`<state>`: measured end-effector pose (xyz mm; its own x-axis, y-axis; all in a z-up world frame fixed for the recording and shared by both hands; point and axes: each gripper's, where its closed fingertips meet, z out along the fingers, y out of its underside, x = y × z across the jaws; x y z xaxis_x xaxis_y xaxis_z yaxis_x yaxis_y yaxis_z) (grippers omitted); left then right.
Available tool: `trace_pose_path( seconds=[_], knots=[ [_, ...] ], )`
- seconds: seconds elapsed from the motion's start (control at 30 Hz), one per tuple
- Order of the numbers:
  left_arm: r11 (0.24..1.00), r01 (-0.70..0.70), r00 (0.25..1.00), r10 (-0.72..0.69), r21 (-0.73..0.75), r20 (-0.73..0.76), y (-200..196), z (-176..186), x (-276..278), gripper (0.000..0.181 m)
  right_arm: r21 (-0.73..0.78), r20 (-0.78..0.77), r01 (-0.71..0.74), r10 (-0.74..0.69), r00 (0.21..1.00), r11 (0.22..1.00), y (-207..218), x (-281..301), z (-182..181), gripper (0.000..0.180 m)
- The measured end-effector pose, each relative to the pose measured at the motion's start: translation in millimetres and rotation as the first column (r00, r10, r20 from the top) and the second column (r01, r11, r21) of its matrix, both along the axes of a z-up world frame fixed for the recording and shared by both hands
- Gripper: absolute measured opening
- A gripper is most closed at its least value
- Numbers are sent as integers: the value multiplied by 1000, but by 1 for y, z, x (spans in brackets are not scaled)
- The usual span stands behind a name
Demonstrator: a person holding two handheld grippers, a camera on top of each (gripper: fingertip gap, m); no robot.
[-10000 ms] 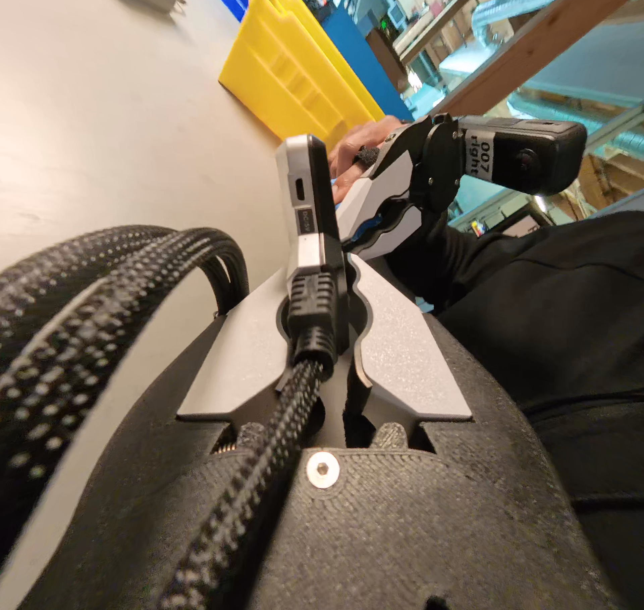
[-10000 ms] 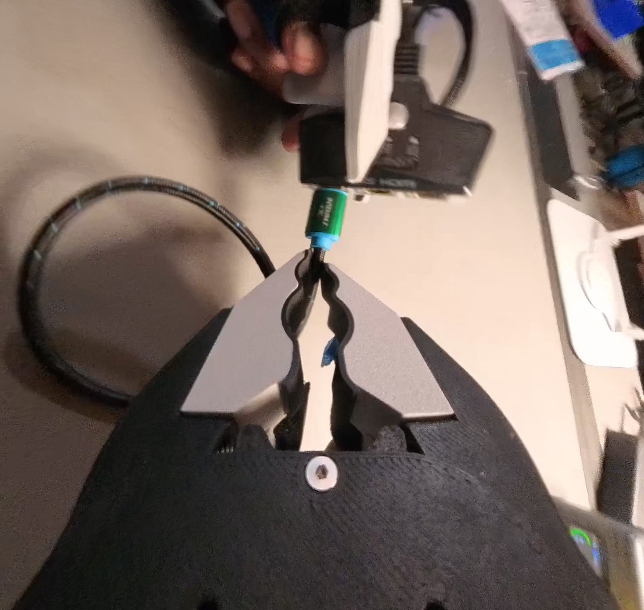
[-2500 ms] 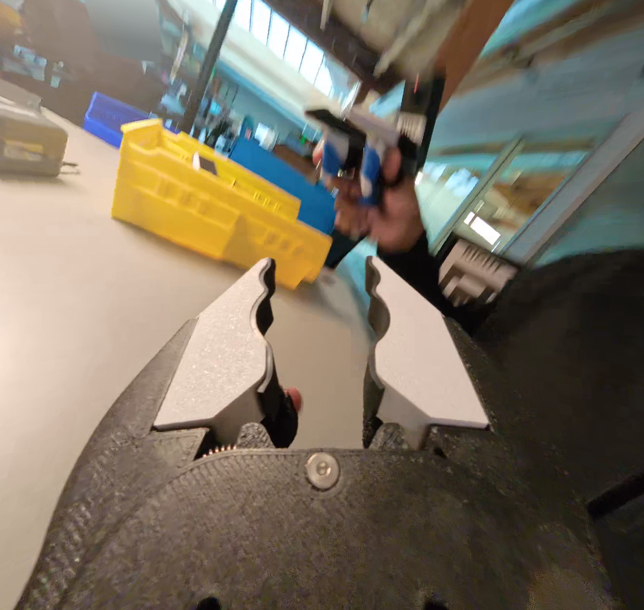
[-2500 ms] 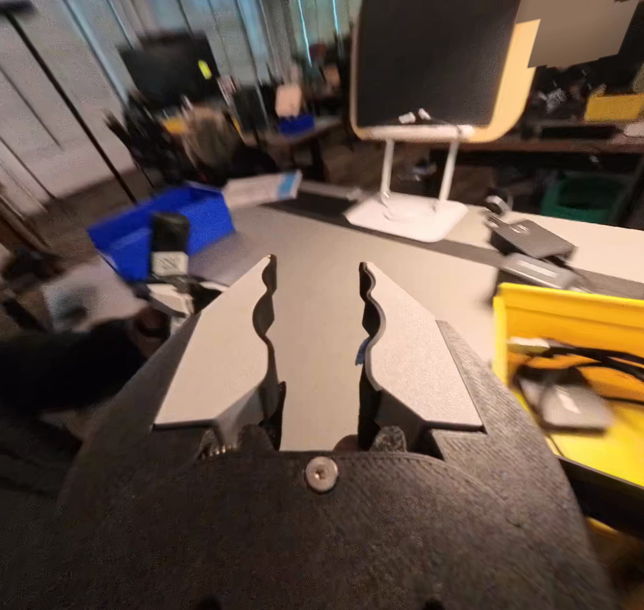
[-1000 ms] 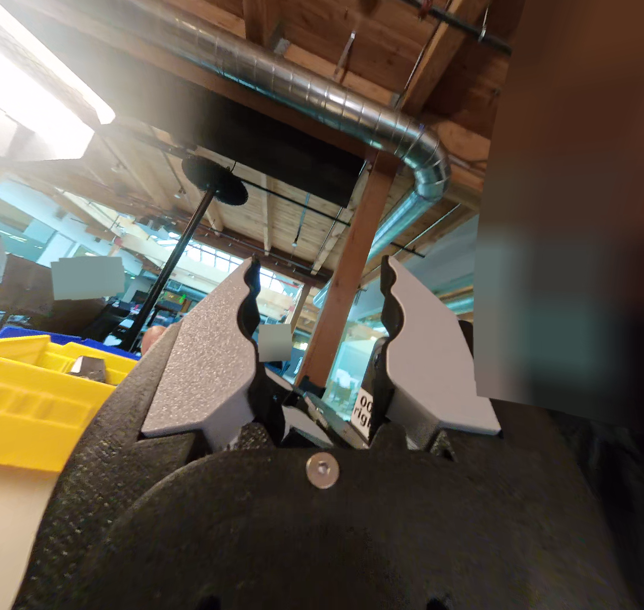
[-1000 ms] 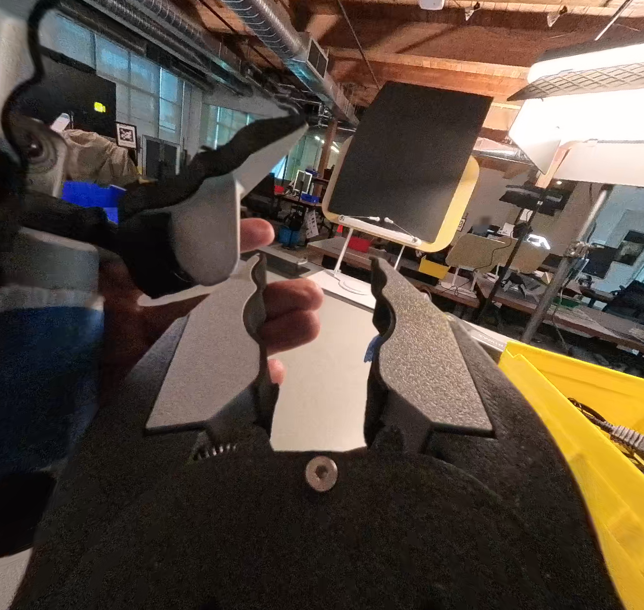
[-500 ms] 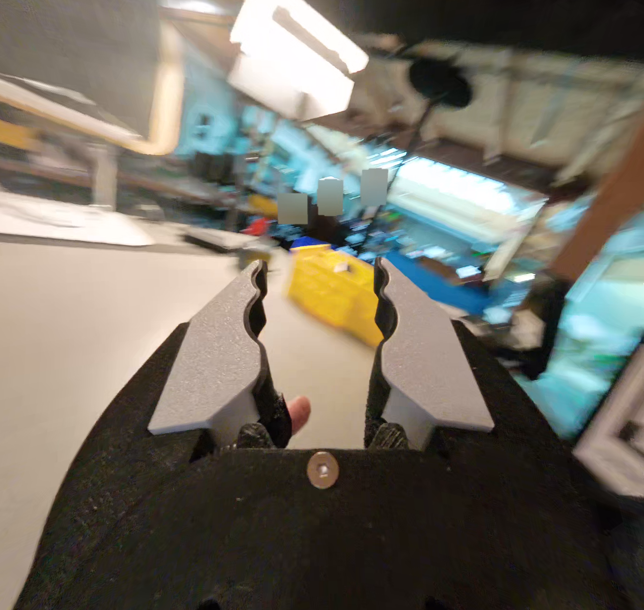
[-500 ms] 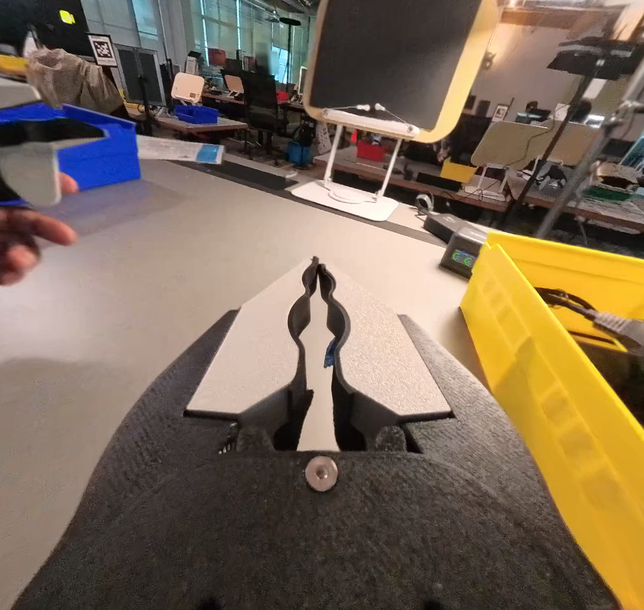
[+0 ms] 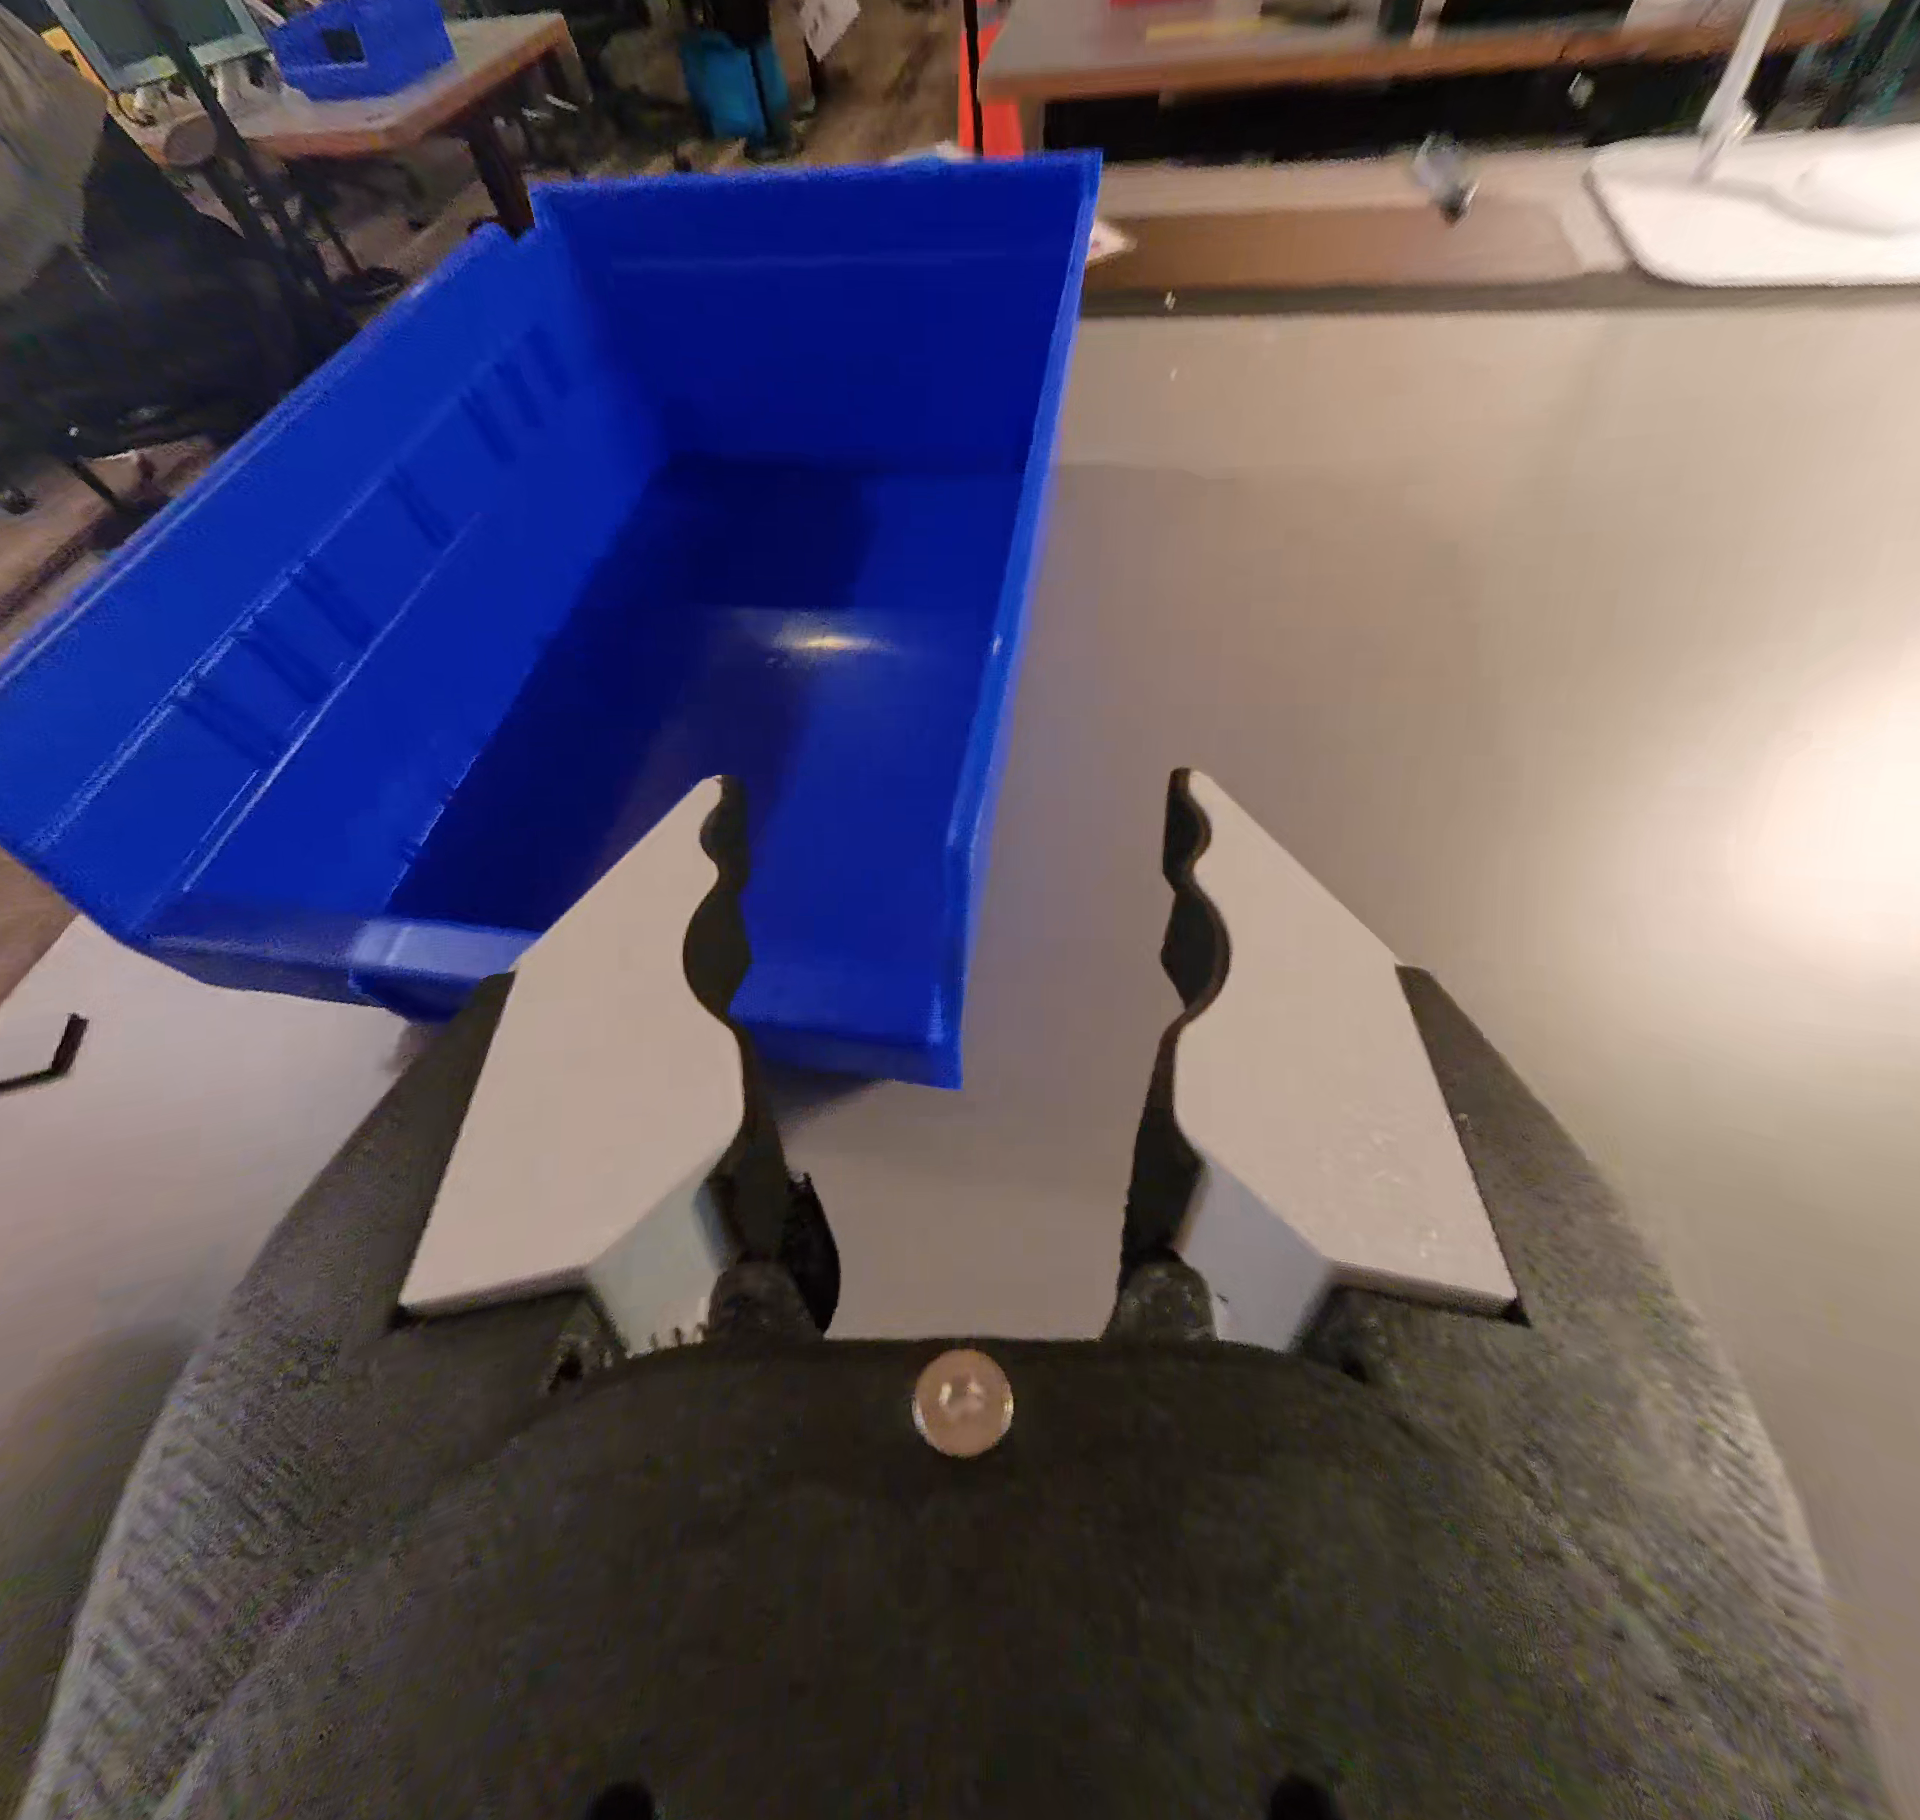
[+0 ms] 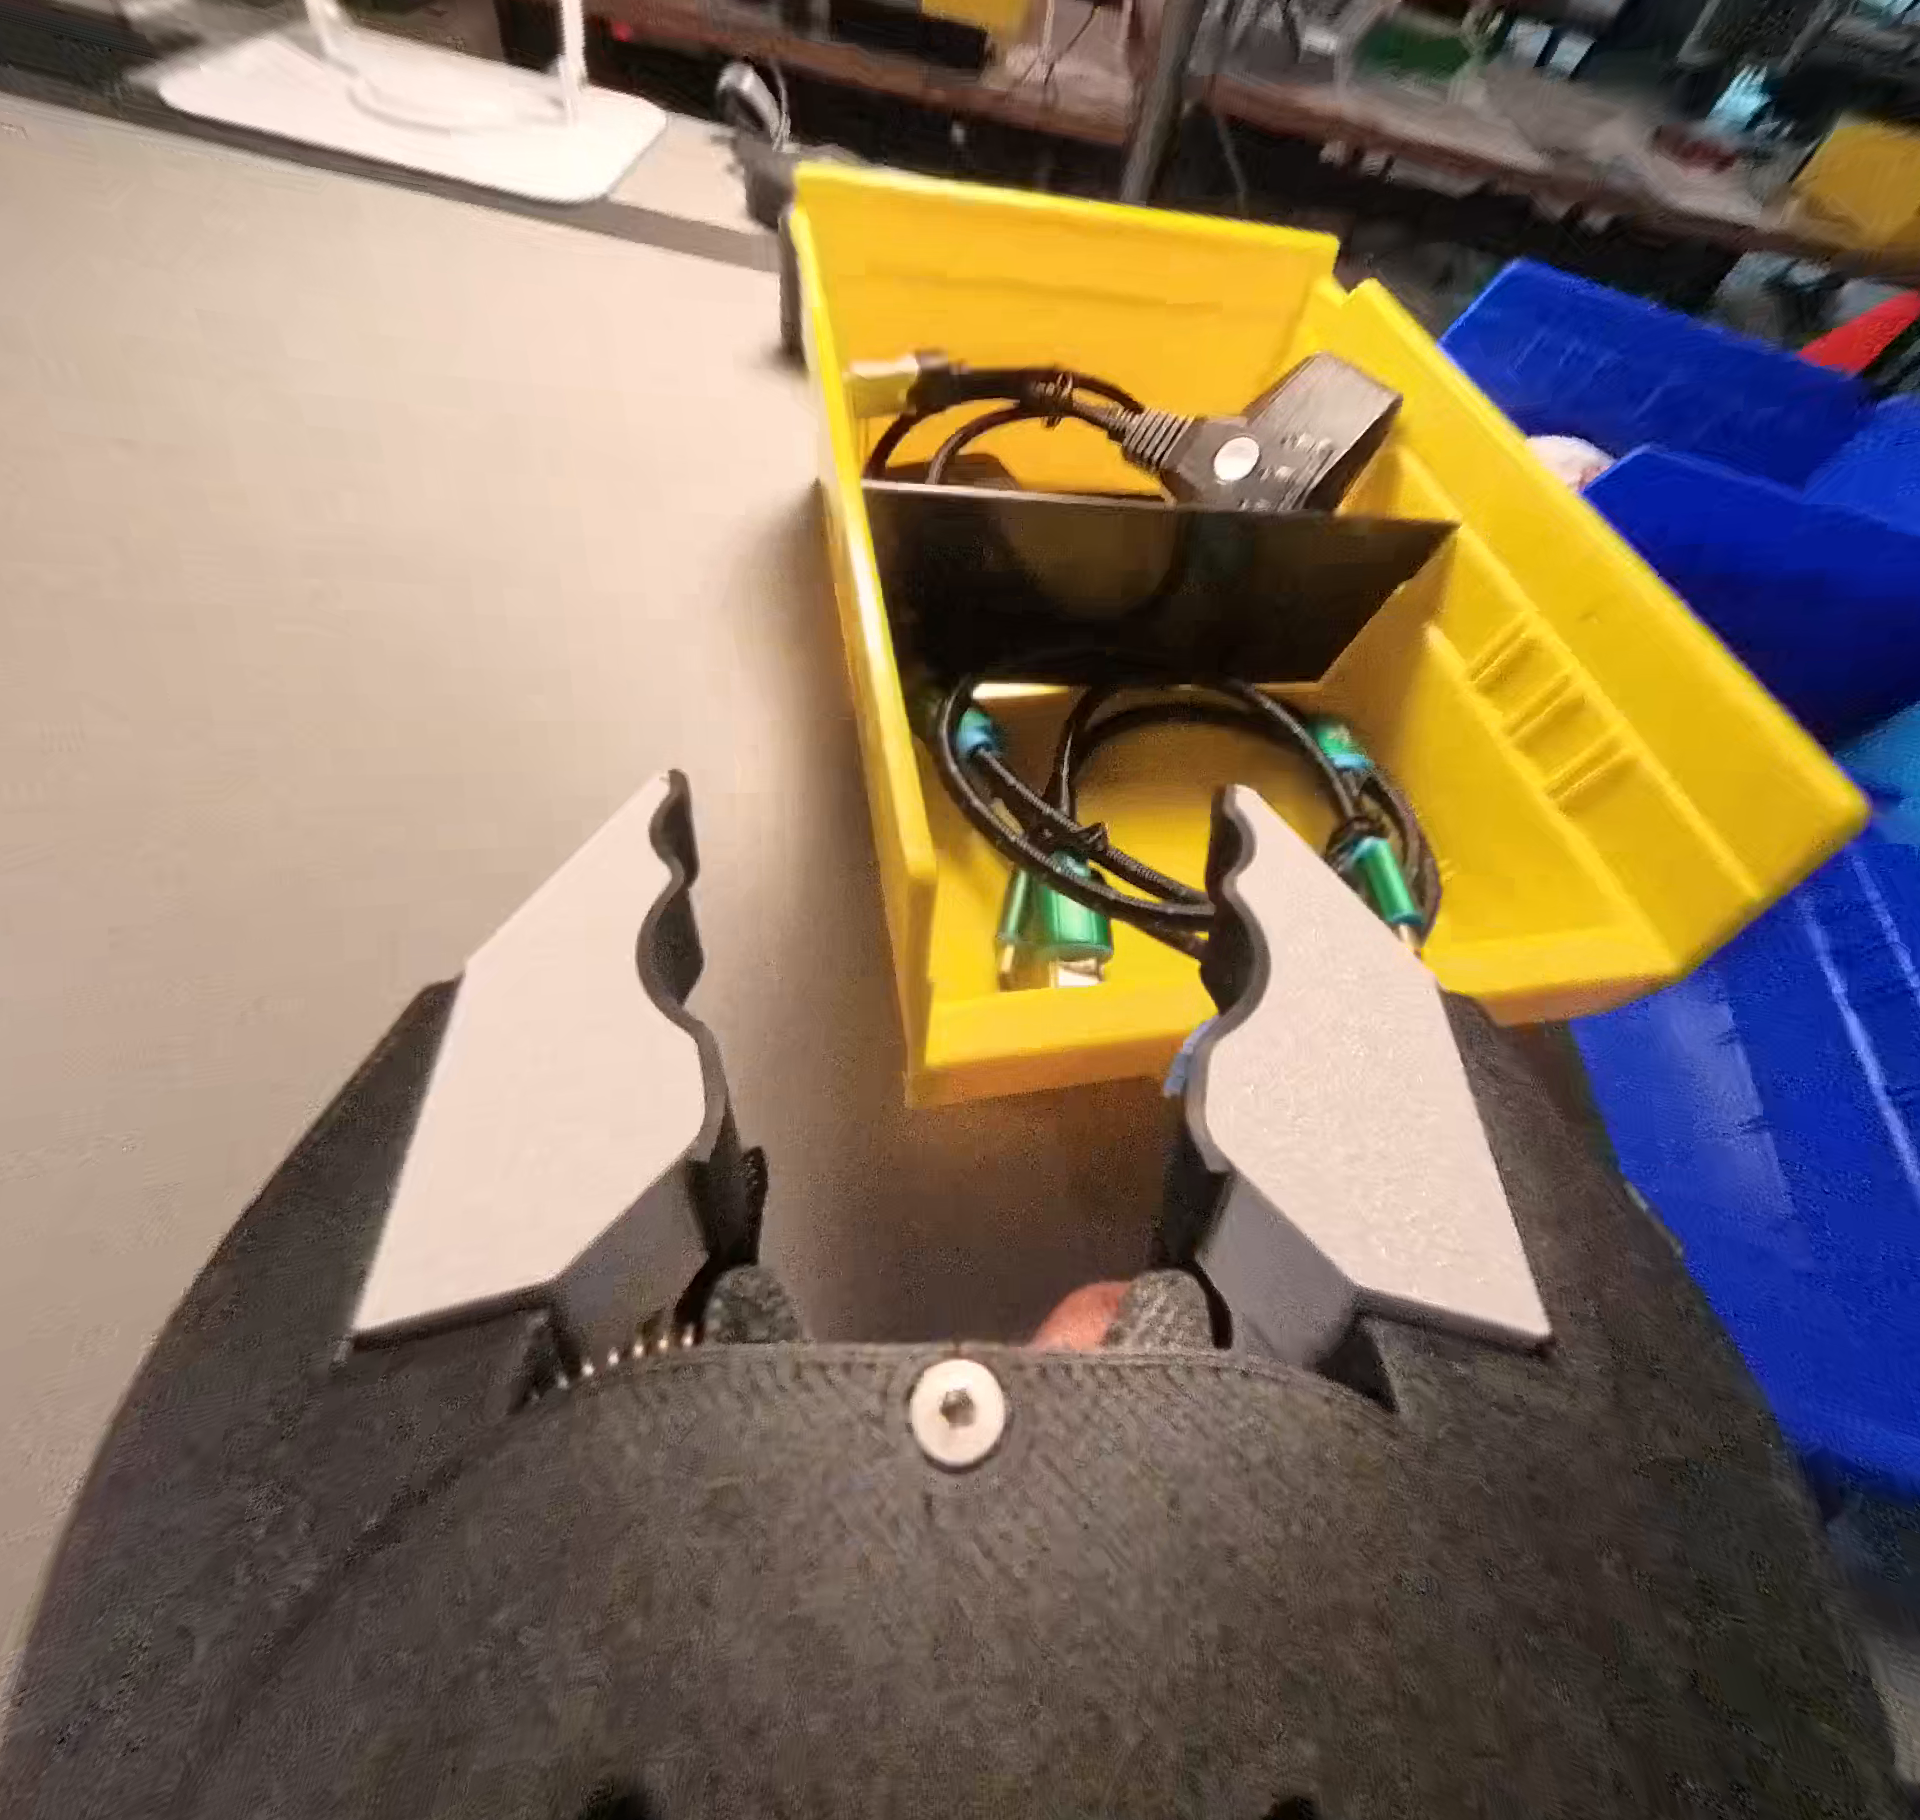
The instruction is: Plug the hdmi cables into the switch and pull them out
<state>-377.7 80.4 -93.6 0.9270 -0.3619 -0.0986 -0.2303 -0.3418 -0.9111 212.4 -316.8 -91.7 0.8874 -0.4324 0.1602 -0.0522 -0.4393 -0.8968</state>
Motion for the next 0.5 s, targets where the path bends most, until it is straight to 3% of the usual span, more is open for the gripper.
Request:
trace_pose_path(
  seconds=[0.07,0.13,0.23,0.3,0.5],
  knots=[
    [1000,-10,997,10,-6,-81,12,-9,-1,69,-16,-32,-13,12,999,1000,4,4,-11,93],
    [1000,-6,992,9,27,-122,21,-10,1,46,-12,-25,-22,22,999,1000,10,5,-13,72],
    [996,46,991,-37,70,-131,23,-7,10,11,8,-2,-53,53,999,999,16,2,-9,25],
    [993,79,990,-67,89,-128,20,-6,14,7,10,-9,-84,84,996,996,18,-4,-10,7],
    [953,269,959,-251,139,-129,-21,-3,29,3,12,-8,-146,146,989,989,14,-20,-9,6]
  ],
)
